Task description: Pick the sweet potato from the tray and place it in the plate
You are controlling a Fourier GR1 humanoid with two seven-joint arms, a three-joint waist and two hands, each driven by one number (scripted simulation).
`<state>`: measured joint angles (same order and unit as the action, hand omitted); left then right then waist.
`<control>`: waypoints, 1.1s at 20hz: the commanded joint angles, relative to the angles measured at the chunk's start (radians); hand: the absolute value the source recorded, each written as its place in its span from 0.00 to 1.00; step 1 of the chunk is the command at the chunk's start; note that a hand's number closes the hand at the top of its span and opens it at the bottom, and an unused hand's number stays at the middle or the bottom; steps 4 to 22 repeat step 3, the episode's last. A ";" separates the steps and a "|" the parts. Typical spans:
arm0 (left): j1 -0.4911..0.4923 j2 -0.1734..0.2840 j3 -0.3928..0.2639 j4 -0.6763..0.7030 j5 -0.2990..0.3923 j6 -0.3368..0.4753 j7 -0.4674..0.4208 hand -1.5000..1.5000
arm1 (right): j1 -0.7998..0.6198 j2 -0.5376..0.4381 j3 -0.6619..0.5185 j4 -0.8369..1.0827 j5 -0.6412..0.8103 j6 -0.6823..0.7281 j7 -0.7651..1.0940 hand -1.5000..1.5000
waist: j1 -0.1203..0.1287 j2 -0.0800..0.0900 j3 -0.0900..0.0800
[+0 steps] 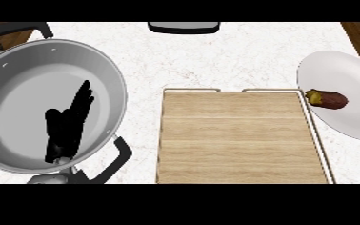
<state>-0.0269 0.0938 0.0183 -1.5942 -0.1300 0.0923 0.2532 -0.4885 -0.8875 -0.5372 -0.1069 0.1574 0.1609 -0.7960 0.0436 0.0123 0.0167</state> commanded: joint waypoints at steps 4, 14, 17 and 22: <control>-0.029 -0.022 -0.006 0.059 0.002 0.001 0.014 0.50 | 0.023 0.014 0.006 -0.003 0.011 -0.051 -0.007 0.00 | -0.005 0.012 -0.007; -0.029 -0.022 -0.006 0.059 0.002 0.001 0.014 0.50 | 0.023 0.014 0.006 -0.003 0.011 -0.051 -0.007 0.00 | -0.005 0.012 -0.007; -0.029 -0.022 -0.006 0.059 0.002 0.001 0.014 0.50 | 0.023 0.014 0.006 -0.003 0.011 -0.051 -0.007 0.00 | -0.005 0.012 -0.007; -0.029 -0.022 -0.006 0.059 0.002 0.001 0.014 0.50 | 0.023 0.014 0.006 -0.003 0.011 -0.051 -0.007 0.00 | -0.005 0.012 -0.007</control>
